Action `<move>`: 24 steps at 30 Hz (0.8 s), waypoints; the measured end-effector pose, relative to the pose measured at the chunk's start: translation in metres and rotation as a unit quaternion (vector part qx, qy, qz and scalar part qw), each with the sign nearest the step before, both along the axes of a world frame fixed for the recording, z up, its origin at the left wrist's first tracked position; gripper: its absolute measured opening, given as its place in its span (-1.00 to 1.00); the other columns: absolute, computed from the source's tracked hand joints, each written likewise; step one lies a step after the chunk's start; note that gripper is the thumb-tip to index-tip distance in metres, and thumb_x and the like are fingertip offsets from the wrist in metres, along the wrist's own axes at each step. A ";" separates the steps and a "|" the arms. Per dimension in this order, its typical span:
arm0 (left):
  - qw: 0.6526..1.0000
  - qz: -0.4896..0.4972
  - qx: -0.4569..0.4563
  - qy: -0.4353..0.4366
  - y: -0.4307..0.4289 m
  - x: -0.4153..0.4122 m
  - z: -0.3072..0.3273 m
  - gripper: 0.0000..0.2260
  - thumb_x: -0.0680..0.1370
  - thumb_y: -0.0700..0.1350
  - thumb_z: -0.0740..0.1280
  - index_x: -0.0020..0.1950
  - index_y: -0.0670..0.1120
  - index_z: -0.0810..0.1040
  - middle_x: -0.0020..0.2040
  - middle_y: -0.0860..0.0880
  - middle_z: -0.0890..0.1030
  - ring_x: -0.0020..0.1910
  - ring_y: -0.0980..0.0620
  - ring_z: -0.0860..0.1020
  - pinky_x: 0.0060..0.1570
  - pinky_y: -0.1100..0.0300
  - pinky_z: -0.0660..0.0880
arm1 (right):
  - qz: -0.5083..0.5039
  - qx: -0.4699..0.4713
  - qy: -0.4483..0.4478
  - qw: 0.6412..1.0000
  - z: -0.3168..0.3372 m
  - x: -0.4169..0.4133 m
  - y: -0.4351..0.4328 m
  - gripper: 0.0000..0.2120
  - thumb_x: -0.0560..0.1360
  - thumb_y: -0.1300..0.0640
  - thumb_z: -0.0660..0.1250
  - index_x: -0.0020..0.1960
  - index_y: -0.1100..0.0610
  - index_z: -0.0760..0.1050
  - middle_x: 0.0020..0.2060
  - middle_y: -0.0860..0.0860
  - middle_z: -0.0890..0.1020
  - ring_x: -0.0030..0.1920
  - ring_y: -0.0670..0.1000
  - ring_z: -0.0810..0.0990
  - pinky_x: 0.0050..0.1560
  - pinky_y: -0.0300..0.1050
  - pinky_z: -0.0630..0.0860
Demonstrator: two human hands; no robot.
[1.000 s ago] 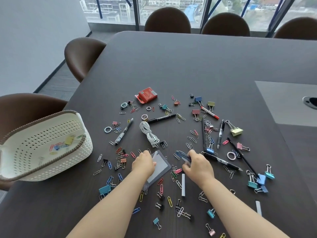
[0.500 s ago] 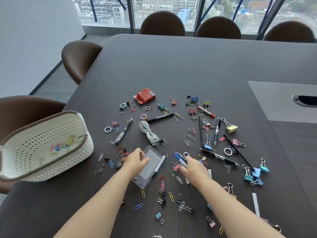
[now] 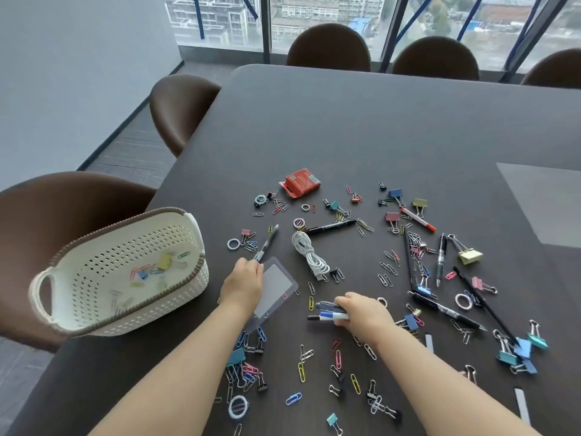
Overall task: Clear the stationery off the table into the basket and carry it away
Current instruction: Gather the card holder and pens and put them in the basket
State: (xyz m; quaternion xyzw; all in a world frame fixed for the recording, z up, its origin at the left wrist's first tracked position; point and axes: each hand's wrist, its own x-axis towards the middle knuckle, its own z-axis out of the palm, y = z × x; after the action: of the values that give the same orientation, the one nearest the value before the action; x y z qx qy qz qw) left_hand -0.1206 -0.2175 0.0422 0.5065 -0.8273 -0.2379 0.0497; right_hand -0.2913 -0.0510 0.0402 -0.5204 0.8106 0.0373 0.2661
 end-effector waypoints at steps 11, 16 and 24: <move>0.989 -0.016 0.039 -0.140 -0.060 -0.058 -0.015 -0.68 0.61 0.01 0.14 0.20 -0.21 0.36 0.23 -0.19 0.41 0.15 -0.19 0.47 -0.01 0.03 0.41 | -0.189 -0.081 -0.048 0.977 -0.006 -0.025 -0.033 -0.75 0.52 0.10 0.16 0.20 -0.02 0.30 -0.09 0.05 0.40 -0.15 0.17 0.47 -0.11 -0.01 0.43; 0.990 -0.014 0.036 -0.133 -0.066 -0.060 -0.027 -0.76 0.61 -0.05 0.13 0.14 -0.20 0.39 0.19 -0.16 0.49 0.12 -0.19 0.50 -0.05 0.04 0.41 | -0.194 -0.132 -0.095 0.967 0.007 -0.052 -0.080 -0.86 0.51 0.20 0.12 0.06 0.15 0.28 -0.09 0.13 0.51 -0.17 0.18 0.46 -0.16 -0.01 0.40; 0.997 0.019 0.002 -0.081 -0.066 -0.054 -0.027 -0.81 0.60 -0.07 0.10 -0.01 -0.18 0.39 0.06 -0.14 0.54 0.00 -0.17 0.51 -0.19 0.11 0.30 | -0.093 -0.042 0.059 0.993 -0.004 -0.086 -0.148 -0.74 0.53 0.03 0.25 0.17 0.08 0.34 0.05 0.12 0.56 0.01 0.19 0.54 -0.12 -0.02 0.46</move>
State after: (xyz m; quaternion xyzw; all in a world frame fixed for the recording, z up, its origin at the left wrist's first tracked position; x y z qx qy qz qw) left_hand -0.1747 -0.2837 0.0149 0.5398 -0.8183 -0.1969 -0.0145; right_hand -0.3773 -0.1986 0.0366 -0.4506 0.8705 0.0092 0.1979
